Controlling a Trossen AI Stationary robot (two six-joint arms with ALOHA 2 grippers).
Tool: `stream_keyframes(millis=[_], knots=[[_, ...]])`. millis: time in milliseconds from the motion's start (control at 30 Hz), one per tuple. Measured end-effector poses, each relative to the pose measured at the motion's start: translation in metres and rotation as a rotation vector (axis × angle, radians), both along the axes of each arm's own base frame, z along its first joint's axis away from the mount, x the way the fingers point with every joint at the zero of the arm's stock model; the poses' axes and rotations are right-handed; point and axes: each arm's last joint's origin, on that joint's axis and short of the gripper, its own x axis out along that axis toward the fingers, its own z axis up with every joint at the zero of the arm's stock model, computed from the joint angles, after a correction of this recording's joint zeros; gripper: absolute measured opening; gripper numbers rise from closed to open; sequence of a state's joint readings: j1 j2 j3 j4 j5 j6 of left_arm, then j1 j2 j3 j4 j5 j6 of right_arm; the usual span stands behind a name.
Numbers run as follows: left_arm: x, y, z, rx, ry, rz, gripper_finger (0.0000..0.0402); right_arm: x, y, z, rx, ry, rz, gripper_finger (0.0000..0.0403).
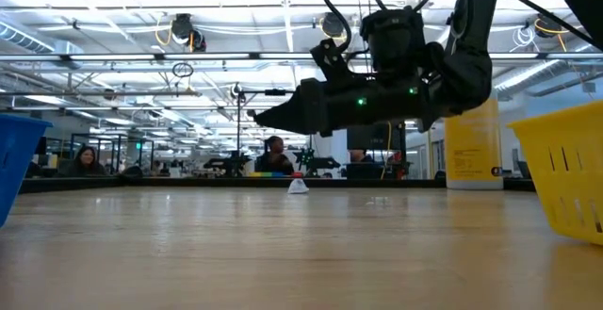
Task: Pick & Place Travel size toiletries
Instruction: Put the black deodorant into the green bin, then adjust the blue bin and the green bin on the table
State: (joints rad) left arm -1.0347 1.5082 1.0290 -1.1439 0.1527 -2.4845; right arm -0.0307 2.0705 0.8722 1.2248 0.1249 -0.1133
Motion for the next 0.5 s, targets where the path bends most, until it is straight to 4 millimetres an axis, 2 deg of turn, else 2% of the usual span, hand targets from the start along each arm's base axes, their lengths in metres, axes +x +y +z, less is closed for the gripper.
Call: stream_keyframes(millis=[233, 500], knots=[[0.009, 0.004, -0.009, -0.015, -0.068, -0.069, 0.0223, 0.000, 0.001, -0.001, 0.023, 0.005, 0.017, 0.0155], [0.013, 0.007, -0.009, -0.024, -0.080, -0.074, 0.0286, 0.000, 0.001, -0.001, 0.023, 0.004, 0.026, 0.0155]])
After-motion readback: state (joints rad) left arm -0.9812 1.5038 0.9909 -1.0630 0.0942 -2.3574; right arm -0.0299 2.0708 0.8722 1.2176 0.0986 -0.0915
